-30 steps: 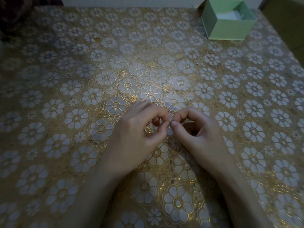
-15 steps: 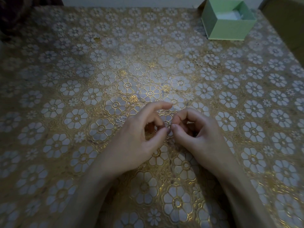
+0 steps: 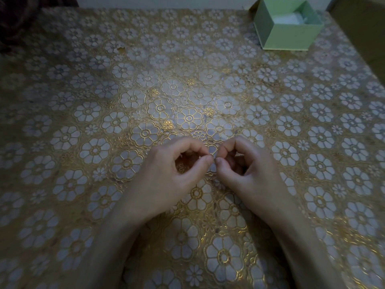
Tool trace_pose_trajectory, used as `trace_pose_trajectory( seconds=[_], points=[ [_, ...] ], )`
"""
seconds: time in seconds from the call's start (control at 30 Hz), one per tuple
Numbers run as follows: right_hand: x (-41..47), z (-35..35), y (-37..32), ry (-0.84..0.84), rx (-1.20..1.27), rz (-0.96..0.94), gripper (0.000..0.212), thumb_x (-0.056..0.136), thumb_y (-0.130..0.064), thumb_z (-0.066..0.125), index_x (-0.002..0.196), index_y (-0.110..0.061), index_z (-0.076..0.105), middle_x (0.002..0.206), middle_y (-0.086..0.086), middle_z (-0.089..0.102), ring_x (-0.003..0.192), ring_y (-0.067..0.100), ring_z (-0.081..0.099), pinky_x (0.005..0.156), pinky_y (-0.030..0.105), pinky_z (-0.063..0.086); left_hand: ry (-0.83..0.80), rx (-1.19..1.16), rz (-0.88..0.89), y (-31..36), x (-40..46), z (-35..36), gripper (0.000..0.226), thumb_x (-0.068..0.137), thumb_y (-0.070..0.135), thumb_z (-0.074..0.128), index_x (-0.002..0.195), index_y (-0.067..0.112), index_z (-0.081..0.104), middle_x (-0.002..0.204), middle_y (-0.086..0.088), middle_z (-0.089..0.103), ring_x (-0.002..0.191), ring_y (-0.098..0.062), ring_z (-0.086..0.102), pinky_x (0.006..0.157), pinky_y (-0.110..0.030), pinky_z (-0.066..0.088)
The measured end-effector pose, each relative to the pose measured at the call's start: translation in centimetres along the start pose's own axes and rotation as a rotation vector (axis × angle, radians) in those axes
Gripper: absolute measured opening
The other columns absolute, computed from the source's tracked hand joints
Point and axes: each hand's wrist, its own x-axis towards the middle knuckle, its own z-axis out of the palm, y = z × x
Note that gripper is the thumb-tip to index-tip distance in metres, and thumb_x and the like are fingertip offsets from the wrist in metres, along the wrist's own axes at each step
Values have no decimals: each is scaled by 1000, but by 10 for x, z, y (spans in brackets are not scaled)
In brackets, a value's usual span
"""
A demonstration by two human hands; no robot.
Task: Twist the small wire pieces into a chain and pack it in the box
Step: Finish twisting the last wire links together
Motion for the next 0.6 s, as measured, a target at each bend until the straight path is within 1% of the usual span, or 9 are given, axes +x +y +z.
trace_pose_trajectory(
  seconds=[0.07,0.17,0.33,0.47,0.6],
  points=[
    [0,0,0,-8,5,1,7,72,-24,59,70,-22,53,57,-11,46,50,5,42,51,18,32,-8,11,4,-1,0,1,17,75,42,54,77,27,62,69,14,57,63,0,52,61,-9,36],
    [0,0,0,-21,18,-5,7,73,-20,59,69,-22,53,56,-8,45,50,5,40,51,20,31,-15,27,7,-1,0,1,16,74,41,53,75,27,61,67,12,54,60,0,49,59,-8,35],
    [-1,0,-1,-32,27,-18,8,73,-19,60,69,-22,54,57,-9,45,50,4,40,51,18,31,-3,24,-8,-1,0,1,18,72,43,53,75,27,61,70,1,57,63,-9,51,61,-14,40],
    [-1,0,-1,-34,18,-29,8,74,-18,60,69,-22,54,57,-8,45,50,4,40,51,16,30,-5,4,-10,-2,0,2,17,72,42,54,76,27,61,68,2,56,62,-7,50,61,-15,40],
    [-1,0,-1,-39,27,-25,8,74,-18,60,69,-20,55,56,-8,44,49,4,39,50,16,30,-5,13,0,-3,0,1,16,72,41,54,76,27,61,65,4,53,61,-6,49,61,-15,39]
  ],
)
